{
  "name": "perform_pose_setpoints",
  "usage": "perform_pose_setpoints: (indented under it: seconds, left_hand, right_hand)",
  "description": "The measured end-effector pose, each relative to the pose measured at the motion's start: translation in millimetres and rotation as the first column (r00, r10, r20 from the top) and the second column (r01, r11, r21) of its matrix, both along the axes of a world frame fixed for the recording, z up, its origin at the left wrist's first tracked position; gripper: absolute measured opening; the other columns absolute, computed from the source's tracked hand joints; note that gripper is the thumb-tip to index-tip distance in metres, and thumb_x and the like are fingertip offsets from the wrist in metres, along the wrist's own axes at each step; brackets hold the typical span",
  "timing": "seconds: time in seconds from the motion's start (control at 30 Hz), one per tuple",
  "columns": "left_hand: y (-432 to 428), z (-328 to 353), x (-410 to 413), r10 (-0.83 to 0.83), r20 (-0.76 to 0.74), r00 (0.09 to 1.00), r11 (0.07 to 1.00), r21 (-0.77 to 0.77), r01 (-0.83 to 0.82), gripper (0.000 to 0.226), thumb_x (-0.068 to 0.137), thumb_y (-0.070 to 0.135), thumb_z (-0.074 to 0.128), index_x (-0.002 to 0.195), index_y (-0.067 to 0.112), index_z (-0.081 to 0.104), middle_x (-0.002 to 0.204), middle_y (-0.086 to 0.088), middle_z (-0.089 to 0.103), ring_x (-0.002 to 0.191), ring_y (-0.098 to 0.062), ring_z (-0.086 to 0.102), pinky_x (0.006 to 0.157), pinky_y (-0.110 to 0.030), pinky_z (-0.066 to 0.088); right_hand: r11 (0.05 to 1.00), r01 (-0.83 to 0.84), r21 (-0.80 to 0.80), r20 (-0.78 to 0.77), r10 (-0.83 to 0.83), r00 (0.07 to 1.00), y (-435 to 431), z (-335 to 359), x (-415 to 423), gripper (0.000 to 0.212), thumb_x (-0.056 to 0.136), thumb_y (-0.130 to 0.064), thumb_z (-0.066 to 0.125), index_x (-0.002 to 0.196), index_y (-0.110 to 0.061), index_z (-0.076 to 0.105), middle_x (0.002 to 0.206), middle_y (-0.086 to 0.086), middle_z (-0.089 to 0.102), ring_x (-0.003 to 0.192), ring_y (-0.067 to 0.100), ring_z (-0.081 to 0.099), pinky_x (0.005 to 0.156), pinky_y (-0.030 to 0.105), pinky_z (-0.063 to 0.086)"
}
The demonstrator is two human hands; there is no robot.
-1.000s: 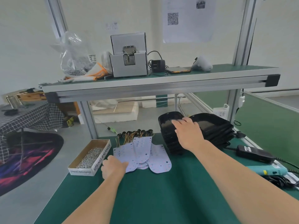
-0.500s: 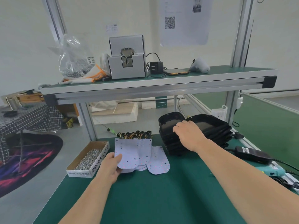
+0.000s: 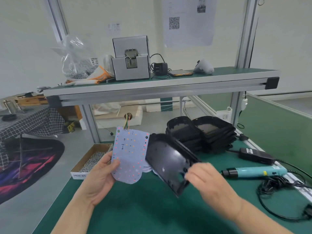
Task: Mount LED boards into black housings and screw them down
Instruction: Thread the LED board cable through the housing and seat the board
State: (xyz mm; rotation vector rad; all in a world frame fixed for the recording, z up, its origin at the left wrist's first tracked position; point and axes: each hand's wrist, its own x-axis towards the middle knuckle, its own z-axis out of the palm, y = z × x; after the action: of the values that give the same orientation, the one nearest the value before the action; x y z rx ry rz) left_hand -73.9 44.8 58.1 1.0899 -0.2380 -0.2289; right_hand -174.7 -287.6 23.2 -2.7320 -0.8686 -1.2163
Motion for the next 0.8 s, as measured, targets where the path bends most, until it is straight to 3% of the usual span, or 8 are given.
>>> perform_pose_setpoints:
  seconds: [0.13,0.33,0.47,0.53,0.6,0.67,0.73,0.8]
  left_hand:
    - [2.4,22.9,-13.1,-0.205,0.075,0.976,0.946,0.272,0.178,0.028,0.088,0.008,0.06,0.114,0.007,0.07,0.116,-0.015,0.071,0.096,-0.023,0.069,0.08,-0.032,0.058]
    - [-14.0,40.2,-27.5,-0.522,0.055,0.851,0.748,0.508,0.427,0.026,0.092,0.009,0.064,0.118,0.007,0.07,0.119,-0.012,0.069,0.104,-0.02,0.065,0.094,-0.03,0.051]
    - [-18.2,47.0,-28.8,-0.618,-0.007,0.786,0.632,0.591,0.502,0.029,0.093,0.008,0.063,0.121,0.008,0.069,0.128,-0.014,0.067,0.114,-0.023,0.063,0.104,-0.034,0.046]
    - [-17.8,51.9,-27.6,-0.616,-0.016,0.787,0.623,0.602,0.5,0.031,0.092,0.007,0.064,0.122,0.006,0.068,0.129,-0.015,0.066,0.116,-0.024,0.063,0.105,-0.034,0.045]
    - [-17.6,56.8,-24.9,-0.613,-0.02,0.79,0.621,0.606,0.497,0.034,0.091,0.004,0.063,0.125,0.002,0.065,0.129,-0.016,0.066,0.115,-0.024,0.063,0.106,-0.035,0.045]
    - [-16.4,59.0,-20.5,-0.59,-0.033,0.807,0.625,0.613,0.483,0.038,0.089,0.003,0.064,0.127,-0.002,0.062,0.129,-0.019,0.065,0.114,-0.025,0.063,0.11,-0.039,0.044]
    - [-12.9,60.4,-16.1,-0.588,-0.06,0.806,0.62,0.607,0.497,0.04,0.087,0.004,0.064,0.127,-0.002,0.062,0.13,-0.023,0.063,0.113,-0.027,0.062,0.11,-0.04,0.044]
    - [-5.6,60.3,-10.2,-0.598,-0.085,0.797,0.619,0.582,0.527,0.037,0.088,0.005,0.066,0.125,0.0,0.065,0.127,-0.02,0.064,0.112,-0.026,0.062,0.104,-0.035,0.048]
  right_hand:
    - [0.996,-0.086,0.026,-0.071,0.088,0.994,-3.6,-48.7,-35.8,0.042,0.11,-0.017,0.03,0.099,-0.013,0.07,0.107,0.001,0.067,0.106,0.02,0.061,0.087,0.031,0.051]
    - [0.987,-0.095,0.133,-0.155,0.115,0.981,-3.7,-46.2,-45.5,0.051,0.109,-0.019,0.025,0.09,-0.014,0.073,0.101,-0.003,0.07,0.106,0.015,0.064,0.092,0.024,0.051]
    - [0.963,-0.071,0.26,-0.292,0.148,0.945,0.7,-34.2,-46.6,0.034,0.094,0.002,0.043,0.097,-0.014,0.073,0.106,0.0,0.072,0.103,0.014,0.066,0.093,0.022,0.052]
    - [0.887,0.06,0.458,-0.37,0.129,0.92,4.1,-30.8,-45.7,0.043,0.079,0.013,0.053,0.098,-0.023,0.069,0.105,-0.004,0.072,0.096,0.018,0.069,0.092,0.028,0.054]
    - [0.717,0.281,0.638,-0.446,0.047,0.894,9.5,-26.3,-41.8,0.043,0.078,0.014,0.058,0.082,-0.029,0.059,0.092,-0.003,0.071,0.083,0.024,0.067,0.084,0.039,0.055]
    - [0.534,0.468,0.704,-0.532,-0.039,0.846,14.1,-18.3,-32.5,0.04,0.083,0.008,0.06,0.077,-0.031,0.057,0.082,-0.005,0.068,0.079,0.019,0.064,0.083,0.036,0.053]
    - [0.439,0.563,0.7,-0.619,-0.021,0.785,17.9,-8.8,-24.3,0.03,0.095,-0.006,0.056,0.099,-0.035,0.063,0.07,-0.009,0.065,0.07,0.018,0.058,0.07,0.029,0.049]
    - [0.56,0.644,0.522,-0.727,-0.104,0.679,16.0,-3.5,-18.0,0.043,0.103,-0.023,0.046,0.14,-0.044,0.044,0.08,-0.001,0.071,0.069,0.027,0.058,0.065,0.033,0.044]
